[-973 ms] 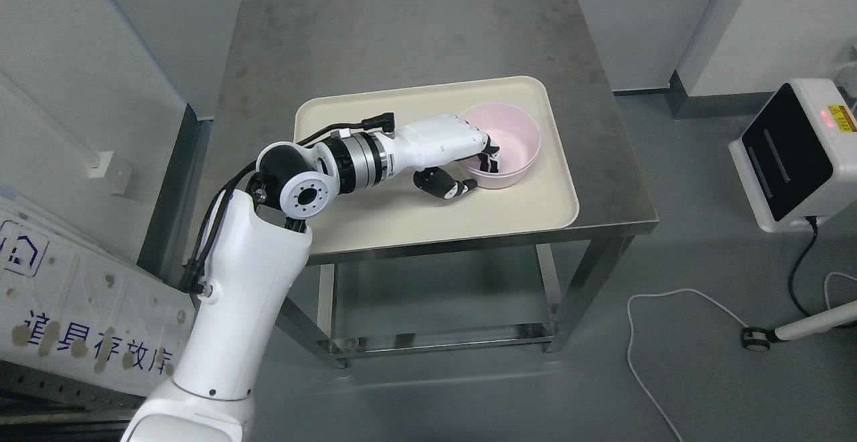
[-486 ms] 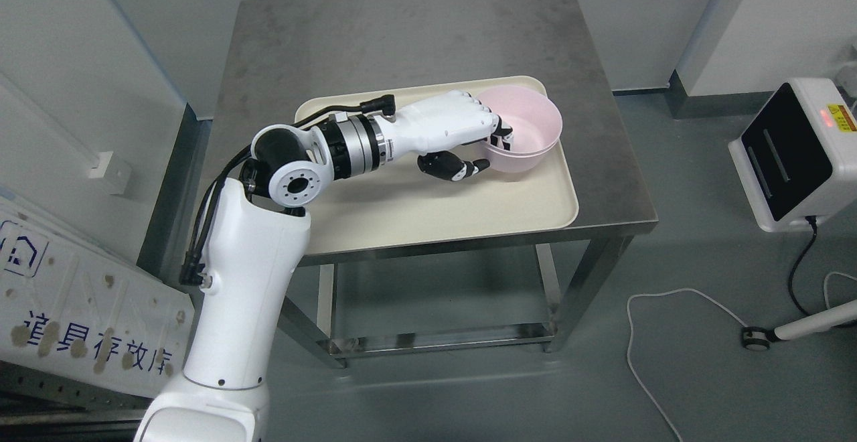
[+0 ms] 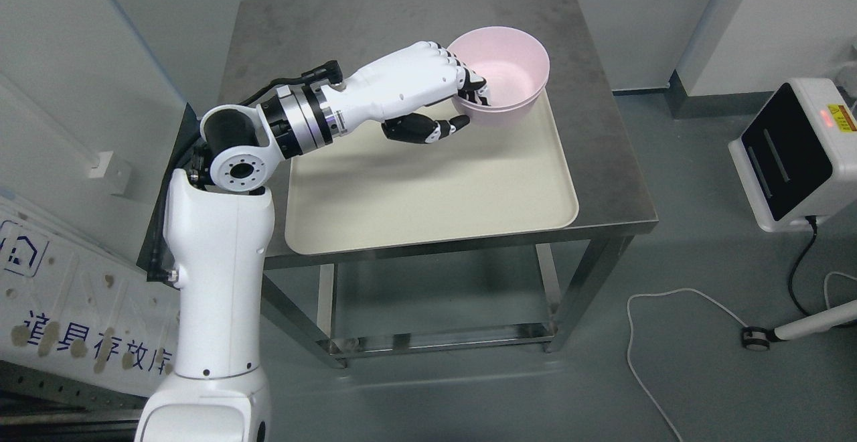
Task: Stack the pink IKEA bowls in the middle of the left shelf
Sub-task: 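Lift the stacked pink bowls off the tray with the left hand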
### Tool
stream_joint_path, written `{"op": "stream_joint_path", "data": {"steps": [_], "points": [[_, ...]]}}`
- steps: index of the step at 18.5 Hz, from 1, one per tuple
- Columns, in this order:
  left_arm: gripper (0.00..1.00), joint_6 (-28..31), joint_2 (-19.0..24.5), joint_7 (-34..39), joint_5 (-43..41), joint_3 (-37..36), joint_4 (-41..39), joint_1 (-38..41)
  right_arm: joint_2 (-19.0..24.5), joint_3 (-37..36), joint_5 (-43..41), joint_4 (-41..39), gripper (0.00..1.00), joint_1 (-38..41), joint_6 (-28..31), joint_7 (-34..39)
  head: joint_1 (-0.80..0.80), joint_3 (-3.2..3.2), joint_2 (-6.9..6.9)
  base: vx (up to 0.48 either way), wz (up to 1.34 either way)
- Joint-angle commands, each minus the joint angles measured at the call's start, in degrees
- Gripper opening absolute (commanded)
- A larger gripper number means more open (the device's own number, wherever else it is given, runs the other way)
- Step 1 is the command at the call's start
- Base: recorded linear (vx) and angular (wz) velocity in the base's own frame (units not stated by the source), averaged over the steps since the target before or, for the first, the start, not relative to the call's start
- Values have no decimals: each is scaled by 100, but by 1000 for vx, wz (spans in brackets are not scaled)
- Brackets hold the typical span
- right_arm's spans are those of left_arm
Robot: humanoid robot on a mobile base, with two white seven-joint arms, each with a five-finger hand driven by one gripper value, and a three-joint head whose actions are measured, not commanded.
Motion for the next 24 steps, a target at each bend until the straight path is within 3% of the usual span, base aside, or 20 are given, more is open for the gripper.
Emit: {"op": "stream_joint_path", "data": {"steps": [1, 24], "points": [[2, -42, 15, -4, 103, 724, 3, 40, -100, -62, 44, 1, 100, 0, 5, 1, 0, 0, 0, 0, 0], [3, -68, 15, 40, 208, 1603, 320, 364, -100, -62, 44, 1, 100, 0, 5, 1, 0, 0, 0, -28, -12]]}}
